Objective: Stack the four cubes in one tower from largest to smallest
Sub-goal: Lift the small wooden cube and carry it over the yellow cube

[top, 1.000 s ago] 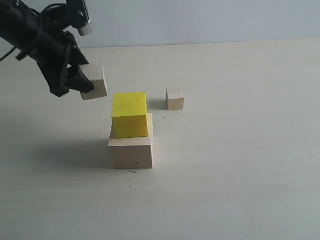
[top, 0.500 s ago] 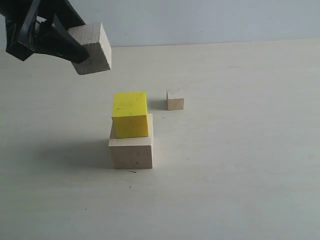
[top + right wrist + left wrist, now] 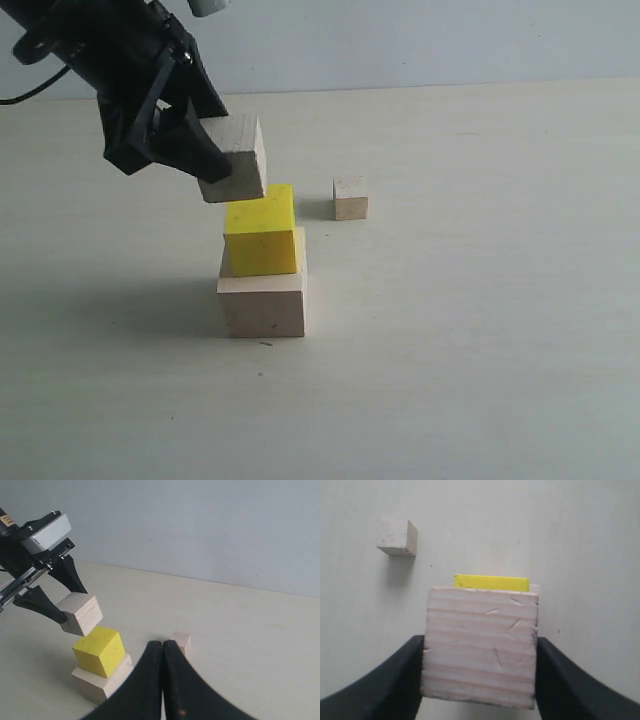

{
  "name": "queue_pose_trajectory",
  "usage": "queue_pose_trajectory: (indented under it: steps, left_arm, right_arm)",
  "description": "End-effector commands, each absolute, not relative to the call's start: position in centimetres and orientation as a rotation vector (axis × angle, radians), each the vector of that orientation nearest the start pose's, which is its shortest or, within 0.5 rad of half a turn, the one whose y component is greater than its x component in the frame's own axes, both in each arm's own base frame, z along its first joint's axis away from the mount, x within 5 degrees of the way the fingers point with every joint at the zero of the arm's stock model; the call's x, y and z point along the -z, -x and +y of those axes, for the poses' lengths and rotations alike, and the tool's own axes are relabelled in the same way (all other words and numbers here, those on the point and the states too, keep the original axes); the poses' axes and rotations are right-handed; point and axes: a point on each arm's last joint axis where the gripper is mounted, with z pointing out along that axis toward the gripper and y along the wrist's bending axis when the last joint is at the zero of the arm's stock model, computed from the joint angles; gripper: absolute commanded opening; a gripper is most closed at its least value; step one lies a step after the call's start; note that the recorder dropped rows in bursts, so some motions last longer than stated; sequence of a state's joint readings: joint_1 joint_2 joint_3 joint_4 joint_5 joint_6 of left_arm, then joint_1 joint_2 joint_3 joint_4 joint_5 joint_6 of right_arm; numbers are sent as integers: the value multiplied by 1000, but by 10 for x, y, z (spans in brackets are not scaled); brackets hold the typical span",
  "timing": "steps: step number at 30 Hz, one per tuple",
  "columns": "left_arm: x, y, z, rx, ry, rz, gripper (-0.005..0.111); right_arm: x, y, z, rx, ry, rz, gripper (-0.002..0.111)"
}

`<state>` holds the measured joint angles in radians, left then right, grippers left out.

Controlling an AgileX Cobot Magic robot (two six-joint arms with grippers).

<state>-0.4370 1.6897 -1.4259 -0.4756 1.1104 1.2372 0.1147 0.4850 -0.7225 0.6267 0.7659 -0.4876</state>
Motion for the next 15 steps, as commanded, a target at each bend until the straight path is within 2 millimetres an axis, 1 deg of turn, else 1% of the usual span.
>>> queue_pose_trajectory:
  steps: [1,9,15]
  left_arm:
    - [-293,-308,-189,439,-1802,1936,0]
    - [-292,-307,-190,458,-1822,1903,0]
    - [-292,-302,-200,469,-1847,1873,0]
  right_arm:
    - [-363,-73,46,-474,397,1861,0]
    - [-363,-73,46,-474,397,1861,0]
    - [-363,-73,46,-474,397,1861,0]
